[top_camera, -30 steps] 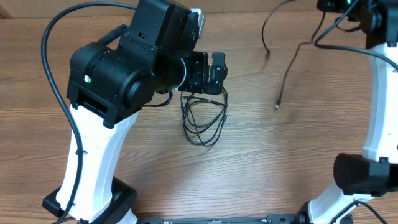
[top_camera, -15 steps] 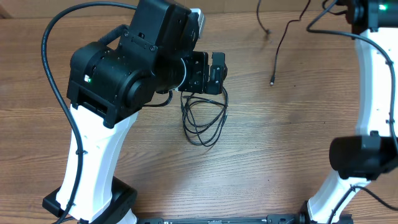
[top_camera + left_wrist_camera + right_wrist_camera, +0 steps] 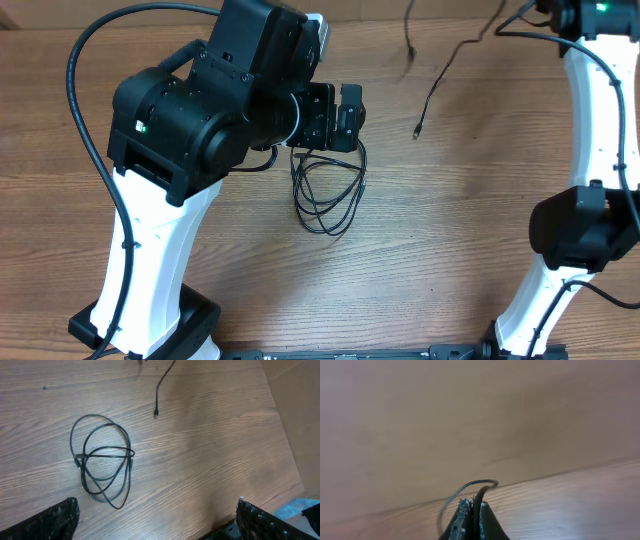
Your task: Untangle cables
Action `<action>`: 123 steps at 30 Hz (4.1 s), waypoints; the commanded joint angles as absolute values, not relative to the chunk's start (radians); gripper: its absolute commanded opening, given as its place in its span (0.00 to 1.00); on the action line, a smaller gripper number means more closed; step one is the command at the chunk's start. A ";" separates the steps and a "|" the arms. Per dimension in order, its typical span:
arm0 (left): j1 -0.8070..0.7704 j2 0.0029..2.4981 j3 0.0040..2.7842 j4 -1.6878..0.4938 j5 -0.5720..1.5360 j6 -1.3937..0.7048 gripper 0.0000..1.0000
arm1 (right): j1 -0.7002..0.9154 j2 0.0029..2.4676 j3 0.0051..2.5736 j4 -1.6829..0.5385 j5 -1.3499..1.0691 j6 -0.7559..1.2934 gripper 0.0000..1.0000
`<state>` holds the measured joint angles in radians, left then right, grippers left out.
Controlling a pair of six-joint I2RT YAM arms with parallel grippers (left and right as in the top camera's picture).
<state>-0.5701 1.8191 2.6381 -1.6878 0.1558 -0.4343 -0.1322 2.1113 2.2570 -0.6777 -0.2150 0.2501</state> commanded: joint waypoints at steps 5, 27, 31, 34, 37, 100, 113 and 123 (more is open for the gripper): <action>-0.577 1.826 2.635 -1.689 0.146 -0.418 1.00 | -0.262 2.158 2.249 -0.675 -0.057 0.262 0.04; -0.577 1.826 2.635 -1.689 0.146 -0.418 1.00 | -0.615 2.384 2.243 -0.647 -0.055 0.258 0.04; -0.577 1.826 2.635 -1.689 0.146 -0.419 1.00 | -0.658 2.397 2.243 -0.635 -0.049 0.258 0.04; -0.577 1.826 2.635 -1.689 0.146 -0.418 1.00 | -0.683 2.399 2.243 -0.634 -0.049 0.258 0.23; -0.577 1.826 2.635 -1.689 0.146 -0.419 1.00 | -0.691 2.399 2.243 -0.637 -0.049 0.258 0.86; -0.577 1.826 2.635 -1.689 0.146 -0.418 1.00 | -0.616 2.353 1.801 -0.835 -0.032 -0.031 1.00; -0.577 1.826 2.635 -1.689 0.146 -0.418 1.00 | -0.616 2.382 1.639 -0.430 -0.165 -0.025 1.00; -0.577 1.826 2.635 -1.689 0.146 -0.419 1.00 | -0.614 2.481 1.622 -0.270 -0.170 0.003 1.00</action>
<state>-0.5697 1.8191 2.6381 -1.6878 0.1555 -0.4343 -0.6209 2.3505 1.6680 -0.2520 -0.1123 -0.0299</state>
